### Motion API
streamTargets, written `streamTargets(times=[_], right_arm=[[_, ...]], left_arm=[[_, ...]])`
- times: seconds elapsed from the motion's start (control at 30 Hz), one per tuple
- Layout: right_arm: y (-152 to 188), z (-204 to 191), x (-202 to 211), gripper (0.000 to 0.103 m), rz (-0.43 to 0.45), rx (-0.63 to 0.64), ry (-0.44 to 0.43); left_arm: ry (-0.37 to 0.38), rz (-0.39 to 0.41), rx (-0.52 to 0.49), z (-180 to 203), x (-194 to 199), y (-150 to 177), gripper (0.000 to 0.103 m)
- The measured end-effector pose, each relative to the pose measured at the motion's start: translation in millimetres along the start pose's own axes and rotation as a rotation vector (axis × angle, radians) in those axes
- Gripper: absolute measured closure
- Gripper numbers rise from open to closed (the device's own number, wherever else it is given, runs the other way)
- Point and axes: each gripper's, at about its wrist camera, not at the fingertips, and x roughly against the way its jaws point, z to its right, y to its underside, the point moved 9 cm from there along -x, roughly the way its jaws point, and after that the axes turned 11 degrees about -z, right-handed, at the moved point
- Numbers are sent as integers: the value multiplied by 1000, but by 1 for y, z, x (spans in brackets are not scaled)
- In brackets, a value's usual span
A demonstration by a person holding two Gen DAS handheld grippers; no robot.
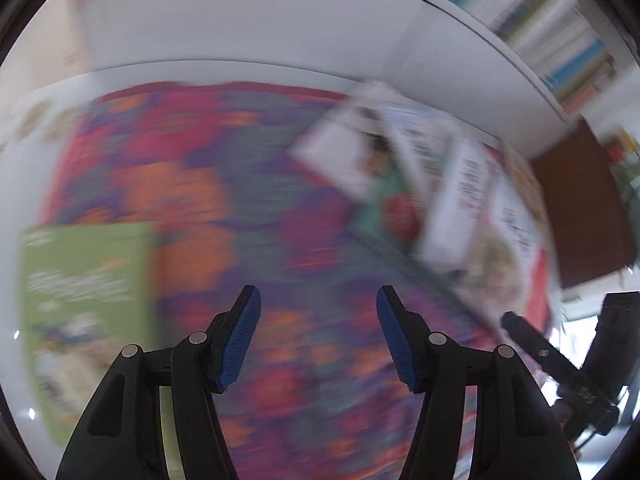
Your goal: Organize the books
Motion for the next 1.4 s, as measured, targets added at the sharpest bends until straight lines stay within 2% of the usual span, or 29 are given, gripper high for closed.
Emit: streamTargets(times=[0.1, 0.17, 0.3, 0.43, 0.5, 0.63, 0.73, 0.83, 0.9, 1.07, 1.17, 1.33, 1.4], right_arm=[[-2, 56, 25, 49, 36, -69, 114], [-2, 89, 41, 49, 46, -123, 152], [-1, 142, 60, 49, 53, -226, 172], [-2, 166, 64, 49, 29, -241, 178], [-4, 175, 65, 49, 14, -236, 153], [-13, 173, 62, 49, 6, -190, 135], [-18, 172, 59, 49, 0, -168, 120], [-24, 167, 49, 48, -26, -134, 103], [-24, 165, 48, 48, -40, -99, 130], [-18, 160, 46, 48, -93, -49, 121], [-7, 150, 42, 48, -135, 7, 119], [26, 129, 34, 48, -258, 71, 57], [38, 129, 34, 49, -308, 66, 16]], left_arm=[[19, -20, -54, 50, -24, -7, 46], [33, -20, -92, 82, -37, -11, 46], [22, -34, -156, 128, -62, -18, 46], [-10, -72, -182, 152, -91, -18, 46], [-60, -43, -212, 160, -94, -18, 41], [-88, -39, -236, 171, -98, -16, 36], [-134, -35, -252, 172, -100, -15, 36], [-139, -42, -270, 175, -101, -11, 36], [-147, -46, -277, 173, -101, -6, 36], [-113, -89, -228, 161, -96, 27, 36], [-97, -128, -166, 147, -91, 61, 36], [-36, -266, -108, 126, -92, 131, 37], [-13, -277, -96, 119, -92, 135, 39]])
